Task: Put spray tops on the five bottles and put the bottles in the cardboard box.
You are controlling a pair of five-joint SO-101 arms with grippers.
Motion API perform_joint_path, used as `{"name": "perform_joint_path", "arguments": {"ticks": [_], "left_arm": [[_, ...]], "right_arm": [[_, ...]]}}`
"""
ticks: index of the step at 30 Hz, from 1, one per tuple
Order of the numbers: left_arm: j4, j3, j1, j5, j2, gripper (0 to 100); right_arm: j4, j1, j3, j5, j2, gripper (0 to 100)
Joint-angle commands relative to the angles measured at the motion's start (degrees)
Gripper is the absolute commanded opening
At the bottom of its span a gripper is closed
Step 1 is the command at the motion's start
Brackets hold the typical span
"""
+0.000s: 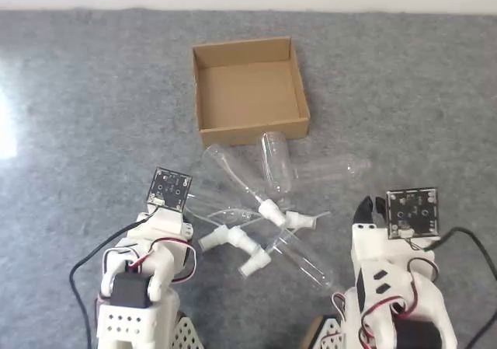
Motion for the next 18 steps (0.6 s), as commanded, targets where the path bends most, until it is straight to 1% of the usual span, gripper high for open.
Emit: {"name": "perform_joint_path", "arguments": {"ticks": [1,6,13,18], "left_arm": [[0.18,-0.57,-0.26,-0.26,-1.32,2],[0.18,-0.57,-0.26,-0.26,-1.32,2],[0.18,-0.57,-0.26,-0.26,-1.32,2],[0.18,-0.57,-0.26,-0.26,-1.32,2]], "right_arm": [[-3.38,3.12,-3.69,0.44,-0.13,2.8],[-3.74,4.09,-4.57,0.44,0.84,2.8],[-3.12,4.26,-13.54,0.26,9.71,2.8],[-3.12,4.26,-17.85,-4.13,17.19,2.8]]}}
